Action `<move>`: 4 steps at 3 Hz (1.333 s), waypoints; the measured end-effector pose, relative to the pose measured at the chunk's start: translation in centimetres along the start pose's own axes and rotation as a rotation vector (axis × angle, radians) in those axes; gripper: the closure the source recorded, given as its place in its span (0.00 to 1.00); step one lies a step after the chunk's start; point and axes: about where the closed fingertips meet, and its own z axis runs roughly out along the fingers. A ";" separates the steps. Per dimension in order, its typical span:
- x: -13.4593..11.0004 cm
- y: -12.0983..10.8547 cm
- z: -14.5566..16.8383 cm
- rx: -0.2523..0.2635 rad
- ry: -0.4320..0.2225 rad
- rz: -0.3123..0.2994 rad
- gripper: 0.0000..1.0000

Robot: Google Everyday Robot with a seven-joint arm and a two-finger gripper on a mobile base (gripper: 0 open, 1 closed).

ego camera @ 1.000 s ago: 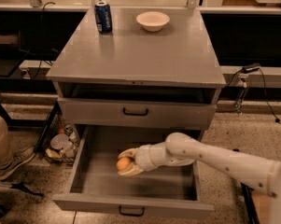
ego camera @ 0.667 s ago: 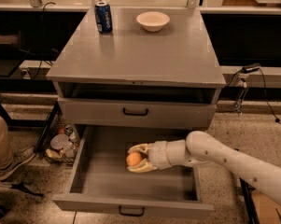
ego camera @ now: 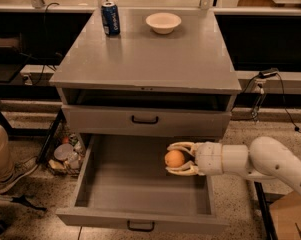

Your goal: Pick orange from middle drawer and place on counter

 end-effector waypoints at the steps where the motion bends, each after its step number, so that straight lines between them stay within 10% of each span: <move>1: 0.0 0.0 -0.9 0.008 0.001 0.000 1.00; 2: -0.2 -0.5 -1.1 0.020 -0.013 0.013 1.00; 4: -4.5 -8.6 -7.4 0.066 -0.095 0.043 1.00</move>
Offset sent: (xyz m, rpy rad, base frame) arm 0.0072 -0.0164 0.0144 0.0460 0.0061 -0.0396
